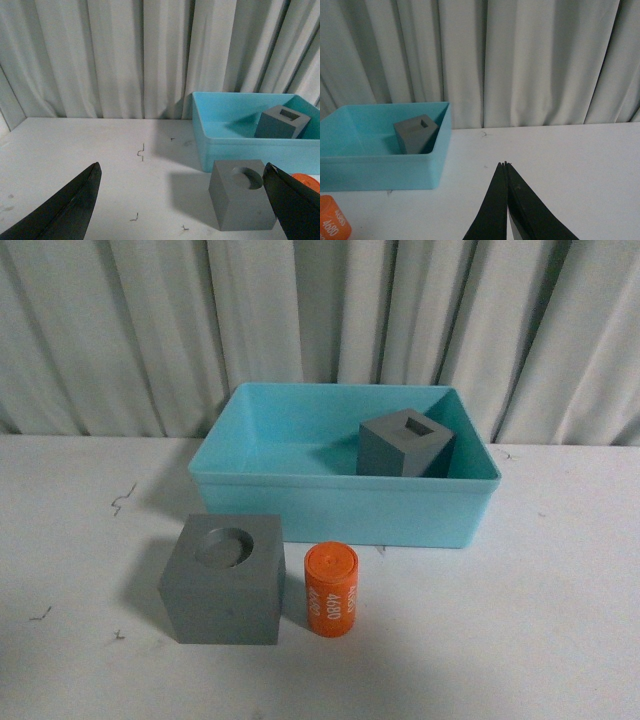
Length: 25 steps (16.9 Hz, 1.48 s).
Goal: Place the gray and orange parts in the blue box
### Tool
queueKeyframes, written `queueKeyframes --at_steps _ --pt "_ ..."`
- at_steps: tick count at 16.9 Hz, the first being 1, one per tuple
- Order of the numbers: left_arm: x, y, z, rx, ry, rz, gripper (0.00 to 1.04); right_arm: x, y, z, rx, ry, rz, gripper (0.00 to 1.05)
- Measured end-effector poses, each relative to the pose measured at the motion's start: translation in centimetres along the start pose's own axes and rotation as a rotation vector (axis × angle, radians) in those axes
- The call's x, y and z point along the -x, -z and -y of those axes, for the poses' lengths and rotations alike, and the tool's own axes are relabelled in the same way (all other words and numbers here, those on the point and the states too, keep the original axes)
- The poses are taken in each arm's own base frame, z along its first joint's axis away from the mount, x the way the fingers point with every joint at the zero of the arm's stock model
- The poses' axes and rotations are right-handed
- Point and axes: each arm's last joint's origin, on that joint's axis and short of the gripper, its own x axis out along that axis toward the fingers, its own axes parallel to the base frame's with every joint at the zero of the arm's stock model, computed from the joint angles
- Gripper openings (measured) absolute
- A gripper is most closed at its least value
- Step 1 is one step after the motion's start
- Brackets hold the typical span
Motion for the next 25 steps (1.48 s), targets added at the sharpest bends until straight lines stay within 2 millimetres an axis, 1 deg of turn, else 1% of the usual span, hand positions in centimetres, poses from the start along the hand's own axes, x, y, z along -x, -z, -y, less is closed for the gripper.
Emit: queueKeyframes --at_steps 4,6,12,13,14,18,19,20,22,23,24,25 --pt "0.0 0.0 0.0 0.0 0.0 0.0 0.98 0.9 -0.2 0.0 0.0 0.0 0.004 0.02" --pt "0.0 0.0 0.0 0.0 0.0 0.0 0.98 1.8 -0.2 0.0 0.0 0.0 0.0 0.02" --pt "0.0 0.0 0.0 0.0 0.0 0.0 0.98 2.6 -0.1 0.0 -0.001 0.0 -0.01 0.02" --pt "0.0 0.0 0.0 0.0 -0.002 0.0 0.98 3.4 0.4 0.0 0.0 0.0 -0.039 0.02" --pt "0.0 0.0 0.0 0.0 0.001 0.0 0.98 3.6 0.0 0.0 0.0 -0.001 0.009 0.02" --pt "0.0 0.0 0.0 0.0 0.0 0.0 0.98 3.6 0.1 0.0 0.0 0.0 -0.008 0.02" --pt "0.0 0.0 0.0 0.0 0.0 0.0 0.98 3.6 0.1 0.0 0.001 0.0 -0.007 0.03" --pt "0.0 0.0 0.0 0.0 0.0 0.0 0.98 3.6 0.1 0.0 0.001 0.0 -0.007 0.12" --pt "0.0 0.0 0.0 0.0 0.0 0.0 0.98 3.6 0.1 0.0 0.001 0.0 -0.007 0.39" --pt "0.0 0.0 0.0 0.0 0.0 0.0 0.98 3.6 0.1 0.0 0.001 0.0 -0.007 0.5" --pt "0.0 0.0 0.0 0.0 0.0 0.0 0.98 3.6 0.1 0.0 0.001 0.0 -0.008 0.57" --pt "0.0 0.0 0.0 0.0 0.0 0.0 0.98 3.6 0.1 0.0 0.001 0.0 -0.007 0.7"
